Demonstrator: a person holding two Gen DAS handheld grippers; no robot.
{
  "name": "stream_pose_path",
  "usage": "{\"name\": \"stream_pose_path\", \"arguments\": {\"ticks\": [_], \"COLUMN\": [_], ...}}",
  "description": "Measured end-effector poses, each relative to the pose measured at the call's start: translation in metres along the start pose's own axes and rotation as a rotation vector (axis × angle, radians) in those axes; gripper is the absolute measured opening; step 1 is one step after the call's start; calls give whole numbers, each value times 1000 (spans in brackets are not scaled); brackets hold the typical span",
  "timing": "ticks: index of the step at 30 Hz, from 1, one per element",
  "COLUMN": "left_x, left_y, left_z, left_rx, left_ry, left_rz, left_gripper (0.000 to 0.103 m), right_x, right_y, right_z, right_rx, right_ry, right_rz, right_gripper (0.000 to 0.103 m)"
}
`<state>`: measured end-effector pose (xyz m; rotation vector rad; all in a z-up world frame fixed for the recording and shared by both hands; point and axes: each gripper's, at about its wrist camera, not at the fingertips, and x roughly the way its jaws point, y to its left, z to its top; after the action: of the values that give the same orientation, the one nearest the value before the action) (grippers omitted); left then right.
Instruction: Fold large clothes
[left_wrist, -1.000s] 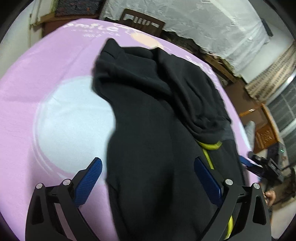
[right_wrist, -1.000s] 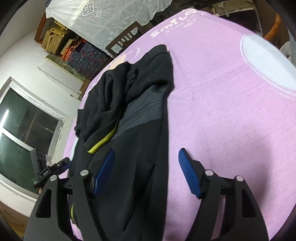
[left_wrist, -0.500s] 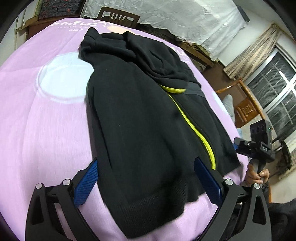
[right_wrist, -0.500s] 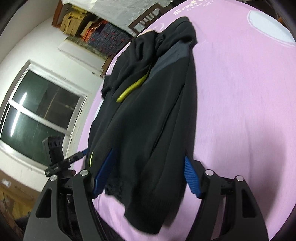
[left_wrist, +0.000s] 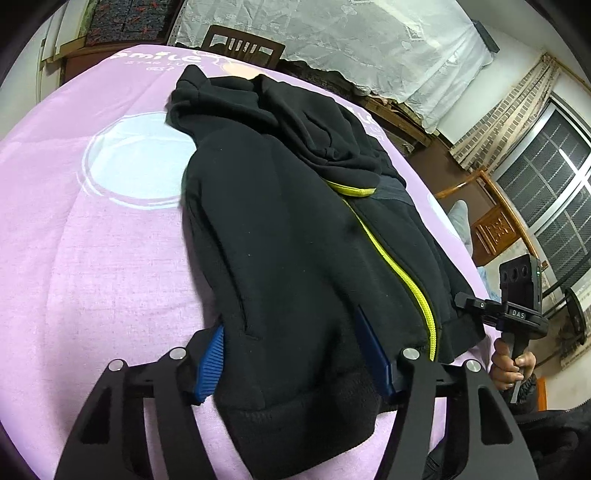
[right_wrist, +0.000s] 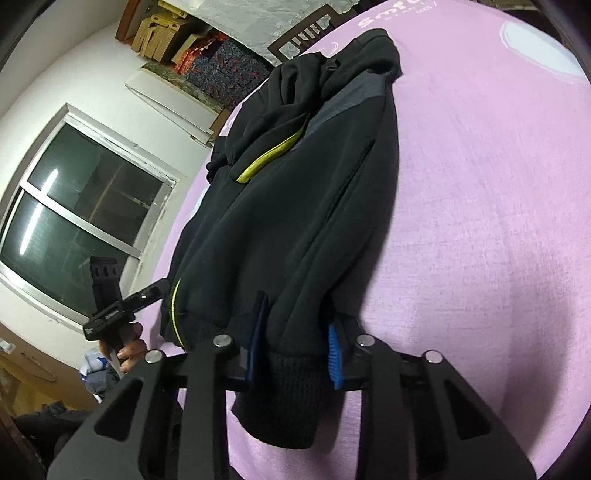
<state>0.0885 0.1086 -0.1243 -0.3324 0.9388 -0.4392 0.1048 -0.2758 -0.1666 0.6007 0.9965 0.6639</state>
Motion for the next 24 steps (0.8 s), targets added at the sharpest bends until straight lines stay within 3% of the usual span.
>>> {"name": "stream_pose_path", "arguments": {"ticks": [6,7,8,10,13,19,24], "left_x": [3,2,0,-3,-14,-27,-28], "left_y": [-3,-3,-2,2,11,2,-7], "left_z": [1,0,-1,-1,2,12,21], "left_rx": [8,2,0,-9,-54,-39,-26], "left_ry": [-18,-21,-24,-27,-49,-85,-100], "left_rz": [18,16,17,35,-7,-30,-45], "left_gripper": [65,58,41,22,12,12,11], "right_x": [0,0,-1,-2,-5,-20,-25], "right_y": [3,4,6,6,4,8,15], "right_z": [0,0,-1,-2,-2,6,13], "right_rx": [-14,-16,-23,-26,-9,7,3], "right_ry": [-2,-4,-7,-11,-18,-59,-71], "right_rz": [-2,-4,-12,-24,2,90,114], "right_gripper": [30,30,29,21,16,14,14]}}
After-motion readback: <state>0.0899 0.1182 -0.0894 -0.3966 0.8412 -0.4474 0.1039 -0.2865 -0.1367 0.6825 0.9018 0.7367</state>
